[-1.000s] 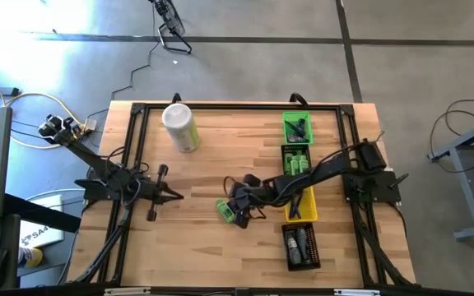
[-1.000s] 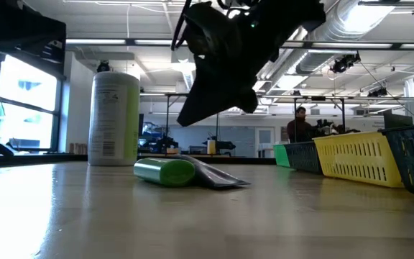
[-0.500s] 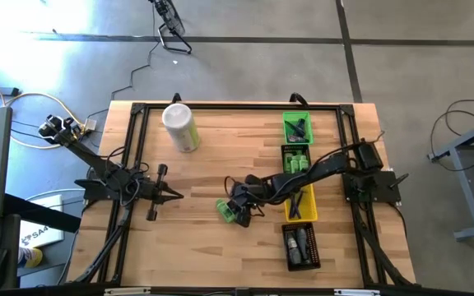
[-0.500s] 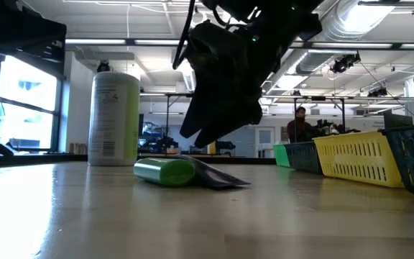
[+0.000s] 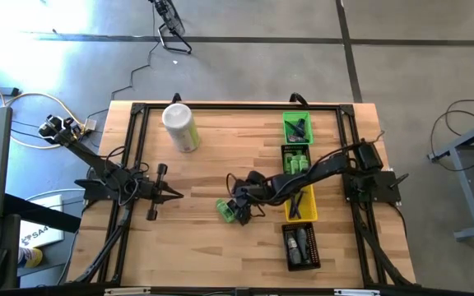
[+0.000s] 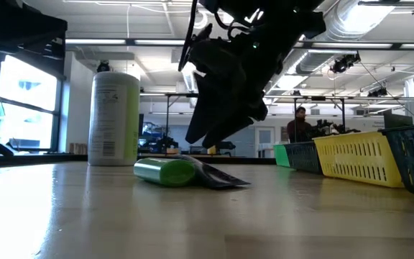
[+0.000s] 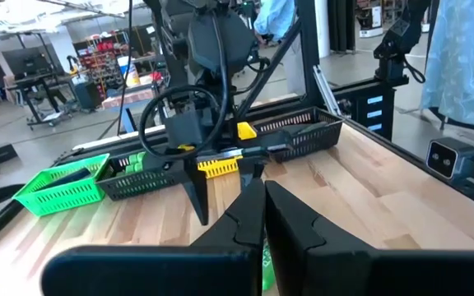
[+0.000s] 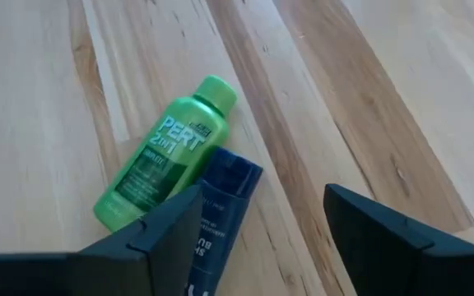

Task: Pick & Place Travel size toiletries
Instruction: Put the blue shave cream into the green basket

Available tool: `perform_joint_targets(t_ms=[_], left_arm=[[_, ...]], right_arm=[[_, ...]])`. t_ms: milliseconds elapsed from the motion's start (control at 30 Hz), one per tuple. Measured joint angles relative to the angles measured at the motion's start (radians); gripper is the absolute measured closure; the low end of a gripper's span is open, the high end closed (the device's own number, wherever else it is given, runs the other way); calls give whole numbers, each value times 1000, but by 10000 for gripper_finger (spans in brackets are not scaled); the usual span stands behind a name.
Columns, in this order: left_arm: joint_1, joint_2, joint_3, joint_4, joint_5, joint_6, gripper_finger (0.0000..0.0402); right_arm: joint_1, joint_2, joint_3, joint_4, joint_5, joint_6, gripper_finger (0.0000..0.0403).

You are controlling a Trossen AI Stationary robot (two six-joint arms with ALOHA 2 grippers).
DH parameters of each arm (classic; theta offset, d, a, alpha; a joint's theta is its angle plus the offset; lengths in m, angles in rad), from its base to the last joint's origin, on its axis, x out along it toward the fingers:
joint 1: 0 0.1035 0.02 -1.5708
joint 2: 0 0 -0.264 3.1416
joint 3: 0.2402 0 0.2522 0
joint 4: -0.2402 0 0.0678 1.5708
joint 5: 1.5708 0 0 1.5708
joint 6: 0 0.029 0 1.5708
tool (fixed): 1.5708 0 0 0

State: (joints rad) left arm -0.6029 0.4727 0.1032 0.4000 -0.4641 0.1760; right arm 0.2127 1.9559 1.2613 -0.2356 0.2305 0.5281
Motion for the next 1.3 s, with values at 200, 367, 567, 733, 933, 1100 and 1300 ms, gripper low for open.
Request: perform_joint_targets(t_ms=[200,367,567,733,933,1100,1300], left_arm=[[0,0,0,0,0,3,394],[0,0,0,0,-2,3,394],[0,0,0,-2,-2,3,394],[0,0,0,-6,-2,3,394],[0,0,0,-6,-2,4,394],[0,0,0,-6,-2,5,394],[0,0,0,-6,1,6,394]], right_arm=[[16,71,1,70,-5,-9,158],[24,100,-2,69,0,-9,158],[23,100,-1,13,61,0,162],[23,97,2,-34,74,50,183],[23,97,2,-37,62,48,207],[23,97,2,-37,58,21,221],[23,97,1,-37,52,18,242]])
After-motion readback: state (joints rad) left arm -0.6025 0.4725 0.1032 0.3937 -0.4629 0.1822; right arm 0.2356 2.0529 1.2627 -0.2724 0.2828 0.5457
